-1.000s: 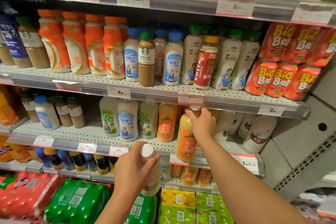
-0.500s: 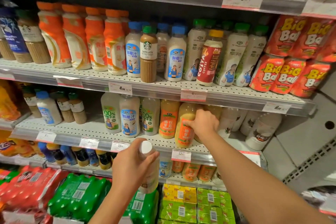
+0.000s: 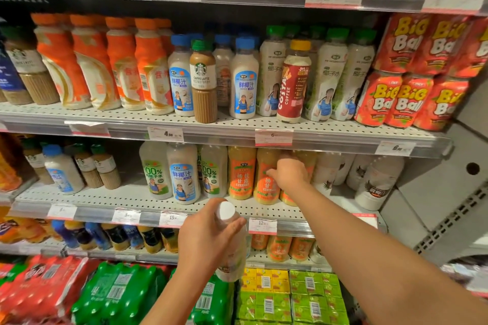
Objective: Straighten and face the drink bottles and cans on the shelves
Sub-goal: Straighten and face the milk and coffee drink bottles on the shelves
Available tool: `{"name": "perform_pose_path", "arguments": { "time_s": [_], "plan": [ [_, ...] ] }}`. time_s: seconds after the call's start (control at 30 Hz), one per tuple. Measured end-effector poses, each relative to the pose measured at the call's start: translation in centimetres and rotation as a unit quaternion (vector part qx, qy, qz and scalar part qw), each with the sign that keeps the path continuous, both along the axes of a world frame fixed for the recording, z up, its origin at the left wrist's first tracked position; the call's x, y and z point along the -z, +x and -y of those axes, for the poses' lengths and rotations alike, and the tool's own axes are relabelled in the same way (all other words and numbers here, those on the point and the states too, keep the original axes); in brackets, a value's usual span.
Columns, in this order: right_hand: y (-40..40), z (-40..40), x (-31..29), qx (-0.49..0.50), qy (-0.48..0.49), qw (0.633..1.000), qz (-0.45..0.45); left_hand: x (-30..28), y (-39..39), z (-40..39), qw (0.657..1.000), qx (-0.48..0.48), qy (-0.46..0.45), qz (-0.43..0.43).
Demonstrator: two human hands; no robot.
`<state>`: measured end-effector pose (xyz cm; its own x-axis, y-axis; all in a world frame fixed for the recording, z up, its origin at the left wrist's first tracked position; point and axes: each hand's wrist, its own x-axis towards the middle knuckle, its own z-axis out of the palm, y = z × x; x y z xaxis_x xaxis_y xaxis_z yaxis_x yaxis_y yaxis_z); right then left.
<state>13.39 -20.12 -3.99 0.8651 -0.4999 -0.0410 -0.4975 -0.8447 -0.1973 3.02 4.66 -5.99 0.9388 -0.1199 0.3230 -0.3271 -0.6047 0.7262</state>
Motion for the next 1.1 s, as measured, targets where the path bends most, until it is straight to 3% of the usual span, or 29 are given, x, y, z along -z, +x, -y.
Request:
{"name": "perform_pose_path", "arguments": {
  "time_s": [0.07,0.13,0.27,0.33,0.5,0.73,0.93,1.1],
  "plan": [
    [-2.8,-0.7,1.0,-0.015,0.093,0.987,0.126,0.2,0.3,0.5,1.000,0.000,-0.004,-0.008],
    [-6.5,-1.6,2.6,-0.075,0.238,0.948,0.197,0.2,0.8,1.1,1.000,0.001,-0.005,-0.012],
    [-13.5,-4.4,5.2,-0.202,0.425,0.874,0.120,0.0,1.6,3.1,1.000,0.003,0.005,-0.021],
    [-15.1,-5.9,6.2,-0.179,0.416,0.884,0.115,-0.3,1.8,4.5,1.000,-0.003,0.015,-0.012],
    [-16.3,-5.4,6.6,-0.099,0.301,0.924,0.214,-0.8,0.6,8.3,0.999,0.025,0.016,-0.024],
    [-17.5,-0.2,5.6,-0.033,0.230,0.947,0.221,0.4,2.8,8.4,0.980,0.193,0.034,-0.037],
    [-19.4,3.3,4.7,0.014,0.257,0.928,0.269,0.1,12.4,9.5,0.997,-0.006,0.081,-0.012],
    [-21.3,4.5,4.8,0.023,0.255,0.926,0.277,-1.0,16.8,10.9,0.981,-0.006,0.181,-0.065]
  ]
}}
